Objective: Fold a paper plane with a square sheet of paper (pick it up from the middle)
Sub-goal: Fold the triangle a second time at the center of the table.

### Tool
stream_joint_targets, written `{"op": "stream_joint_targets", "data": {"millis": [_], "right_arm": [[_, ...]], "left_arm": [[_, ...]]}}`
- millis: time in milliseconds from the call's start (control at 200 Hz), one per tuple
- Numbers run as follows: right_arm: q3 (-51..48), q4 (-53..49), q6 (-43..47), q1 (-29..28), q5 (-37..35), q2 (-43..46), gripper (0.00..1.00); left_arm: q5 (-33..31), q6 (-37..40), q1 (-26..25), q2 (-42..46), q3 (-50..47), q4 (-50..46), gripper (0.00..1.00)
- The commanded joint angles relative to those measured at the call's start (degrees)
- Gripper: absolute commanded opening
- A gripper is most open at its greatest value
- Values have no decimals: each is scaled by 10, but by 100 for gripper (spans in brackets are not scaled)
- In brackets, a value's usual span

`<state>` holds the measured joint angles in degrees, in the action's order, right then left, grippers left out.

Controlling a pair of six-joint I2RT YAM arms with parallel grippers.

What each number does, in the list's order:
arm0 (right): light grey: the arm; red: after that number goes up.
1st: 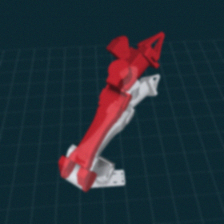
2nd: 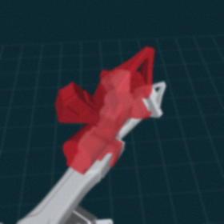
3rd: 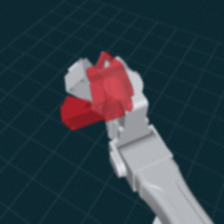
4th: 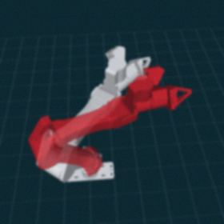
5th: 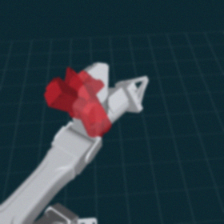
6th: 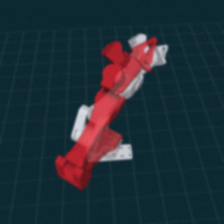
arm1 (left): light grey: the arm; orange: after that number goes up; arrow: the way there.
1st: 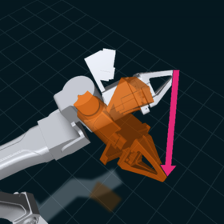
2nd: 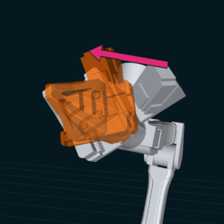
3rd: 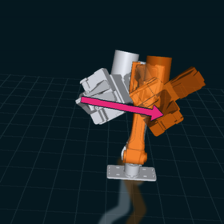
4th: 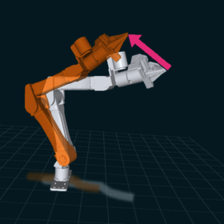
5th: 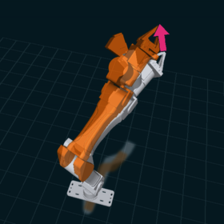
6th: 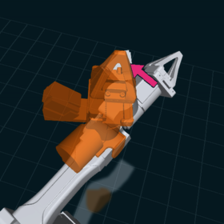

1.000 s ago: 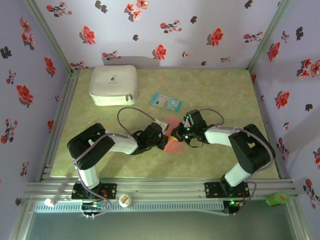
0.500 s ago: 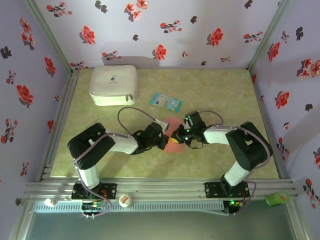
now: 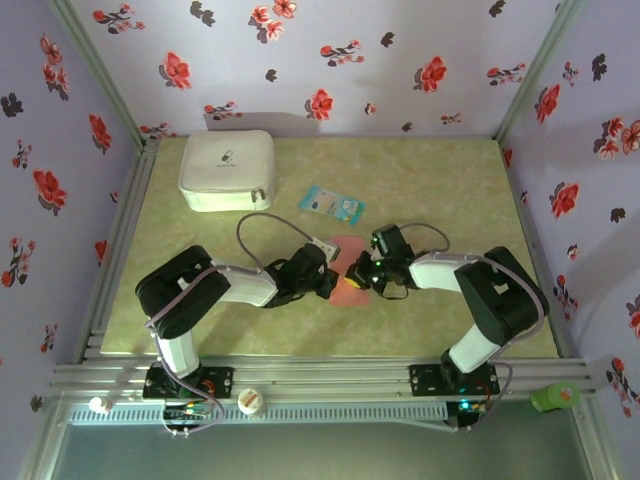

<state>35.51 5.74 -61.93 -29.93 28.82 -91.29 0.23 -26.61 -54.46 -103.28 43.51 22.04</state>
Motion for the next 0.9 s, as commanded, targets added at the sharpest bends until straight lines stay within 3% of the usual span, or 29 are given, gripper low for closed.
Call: {"op": "stream_joint_targets", "data": {"millis": [0, 230, 455, 895], "right_arm": [[8, -26, 13, 17, -20, 21, 0], [-7, -16, 23, 39, -24, -8, 0], [-12, -79, 46, 42, -67, -11, 0], [39, -64, 51, 57, -16, 6, 0]], "left_arm": [[7, 2, 4, -19, 5, -37, 6], [9, 2, 4, -18, 7, -40, 6], [10, 4, 4, -19, 10, -45, 6], [14, 7, 4, -20, 13, -54, 6]]}}
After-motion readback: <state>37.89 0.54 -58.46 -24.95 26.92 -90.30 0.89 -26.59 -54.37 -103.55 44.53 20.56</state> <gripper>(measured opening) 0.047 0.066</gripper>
